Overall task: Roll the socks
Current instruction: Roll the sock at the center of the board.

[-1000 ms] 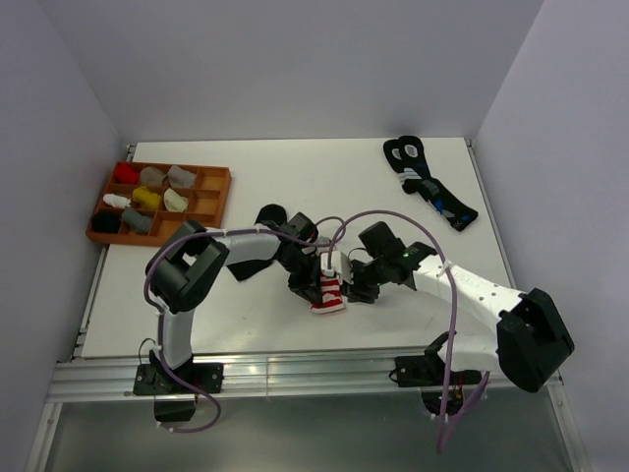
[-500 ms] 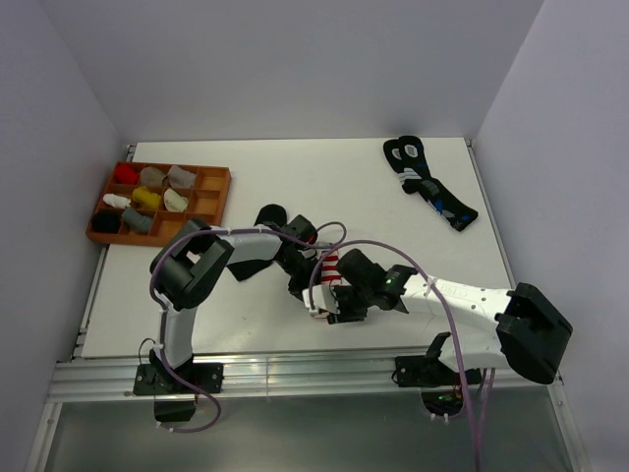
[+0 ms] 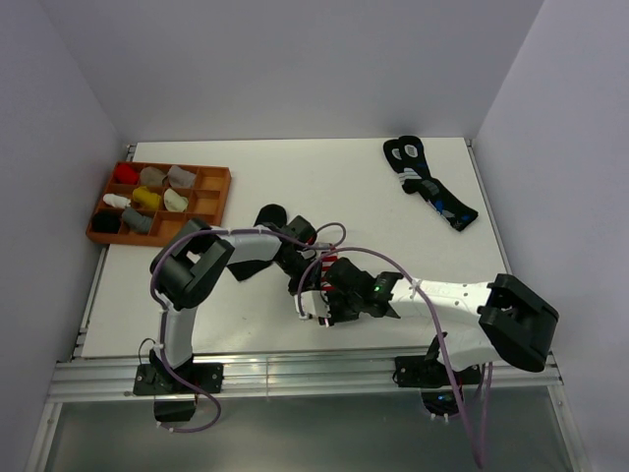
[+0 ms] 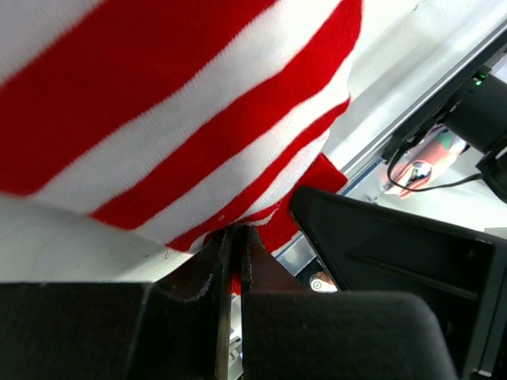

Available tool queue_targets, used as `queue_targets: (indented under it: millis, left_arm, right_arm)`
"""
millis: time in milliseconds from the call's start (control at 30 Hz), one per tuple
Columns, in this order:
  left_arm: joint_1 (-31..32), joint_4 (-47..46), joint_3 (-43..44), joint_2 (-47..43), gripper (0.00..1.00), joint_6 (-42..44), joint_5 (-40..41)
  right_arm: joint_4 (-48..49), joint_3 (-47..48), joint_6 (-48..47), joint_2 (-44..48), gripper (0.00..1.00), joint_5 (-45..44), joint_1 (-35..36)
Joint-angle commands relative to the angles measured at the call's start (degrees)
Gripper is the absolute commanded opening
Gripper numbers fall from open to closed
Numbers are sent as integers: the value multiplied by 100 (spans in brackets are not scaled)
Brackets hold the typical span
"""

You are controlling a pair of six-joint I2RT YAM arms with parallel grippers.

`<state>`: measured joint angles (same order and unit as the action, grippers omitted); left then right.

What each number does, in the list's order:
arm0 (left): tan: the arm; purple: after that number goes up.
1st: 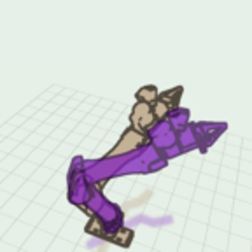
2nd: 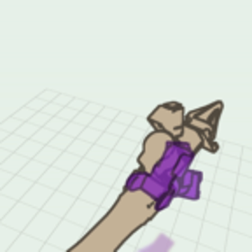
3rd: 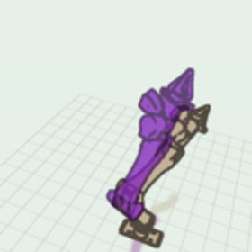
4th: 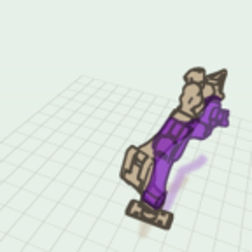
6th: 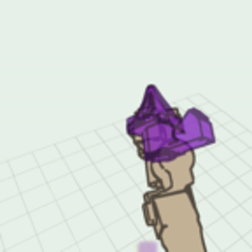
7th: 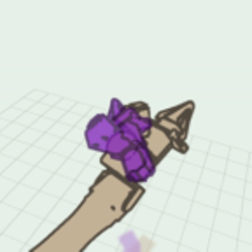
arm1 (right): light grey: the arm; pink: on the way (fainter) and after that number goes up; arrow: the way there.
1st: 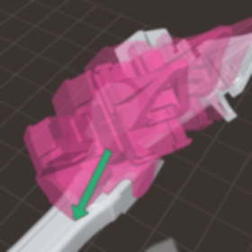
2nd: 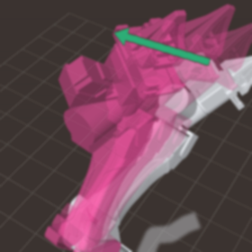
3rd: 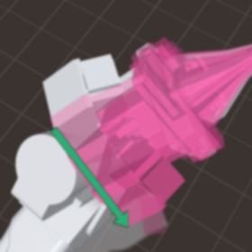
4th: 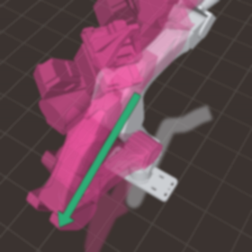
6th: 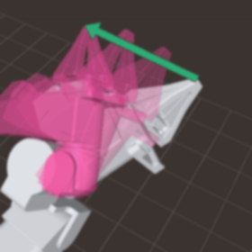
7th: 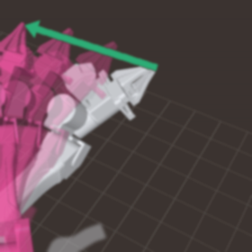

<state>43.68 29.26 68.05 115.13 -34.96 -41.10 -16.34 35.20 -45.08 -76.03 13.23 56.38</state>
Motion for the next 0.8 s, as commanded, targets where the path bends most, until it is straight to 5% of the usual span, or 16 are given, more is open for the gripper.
queue_targets:
  millis: [0,133,233,467,767]
  left_arm:
    - [0,-183,-204,-35,3,25,-38]
    - [9,-682,-459,-192,19,-256,-144]
    - [0,-1348,-810,-446,29,-721,-3]
    - [9,-3159,-2048,-1212,32,-2180,559]
    - [210,-3725,-2699,-1827,30,-2594,1543]
  right_arm:
    - [368,-66,104,-113,36,-190,40]
    - [316,-66,157,-193,17,-163,31]
    - [141,-75,192,-140,13,38,-21]
    - [-448,127,122,-123,11,759,-461]
    - [-1634,890,-220,-614,11,1953,-1216]
